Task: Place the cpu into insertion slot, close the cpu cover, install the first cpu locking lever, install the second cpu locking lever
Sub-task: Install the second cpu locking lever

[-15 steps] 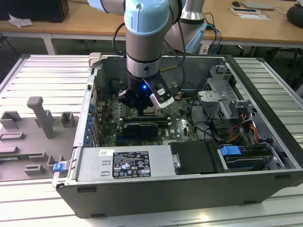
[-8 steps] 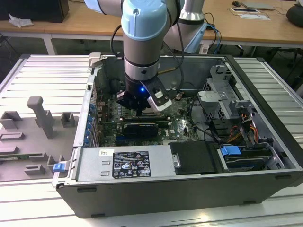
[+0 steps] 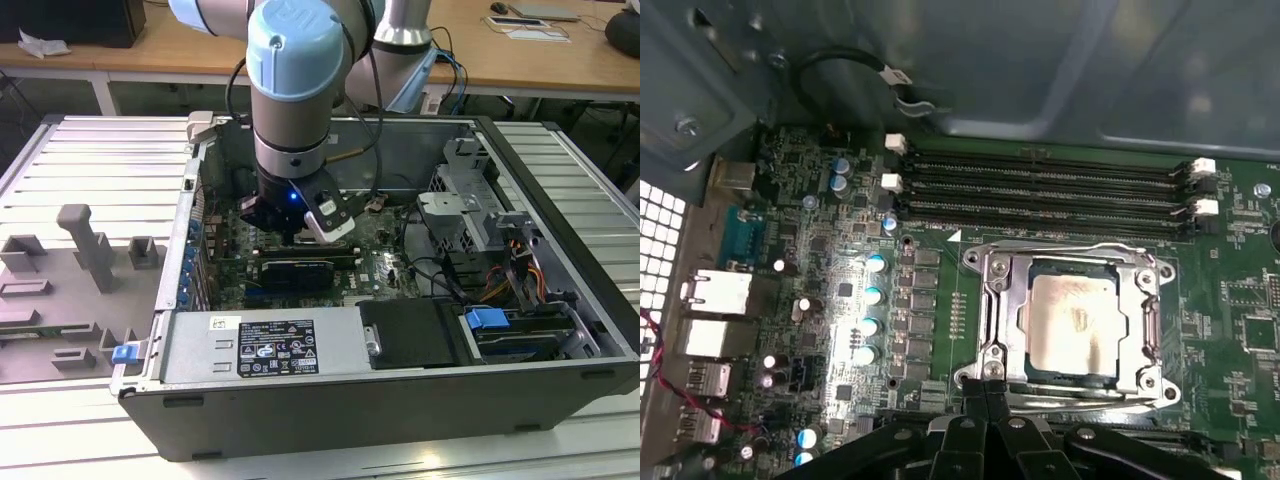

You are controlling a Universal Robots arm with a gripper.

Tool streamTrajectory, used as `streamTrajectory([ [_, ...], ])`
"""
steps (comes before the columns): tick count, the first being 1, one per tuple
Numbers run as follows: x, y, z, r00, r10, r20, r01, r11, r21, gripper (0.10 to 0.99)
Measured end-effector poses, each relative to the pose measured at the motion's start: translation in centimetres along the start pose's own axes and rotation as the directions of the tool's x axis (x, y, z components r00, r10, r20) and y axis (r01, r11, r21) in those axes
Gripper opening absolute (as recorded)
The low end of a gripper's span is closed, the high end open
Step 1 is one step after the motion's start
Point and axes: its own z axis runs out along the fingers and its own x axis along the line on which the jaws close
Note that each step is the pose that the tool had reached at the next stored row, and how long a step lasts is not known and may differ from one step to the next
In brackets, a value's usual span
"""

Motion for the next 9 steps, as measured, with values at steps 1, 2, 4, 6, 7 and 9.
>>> streamTrajectory([
  [1,0.02,-0.06,0.15,1.0000,0.000,0.0000,0.000,1.0000,0.000,0.106],
  [2,0.03,-0.13,0.41,1.0000,0.000,0.0000,0.000,1.0000,-0.001,0.106],
  [4,0.06,-0.23,0.64,1.0000,0.000,0.0015,0.000,1.0000,-0.003,0.106],
  [6,0.13,-0.36,0.86,1.0000,-0.002,0.0042,0.002,0.9999,-0.010,0.106],
  [7,0.16,-0.42,0.96,1.0000,-0.002,0.0052,0.002,0.9999,-0.013,0.106],
  [9,0.19,-0.43,1.07,1.0000,-0.004,0.0073,0.004,0.9998,-0.021,0.106],
])
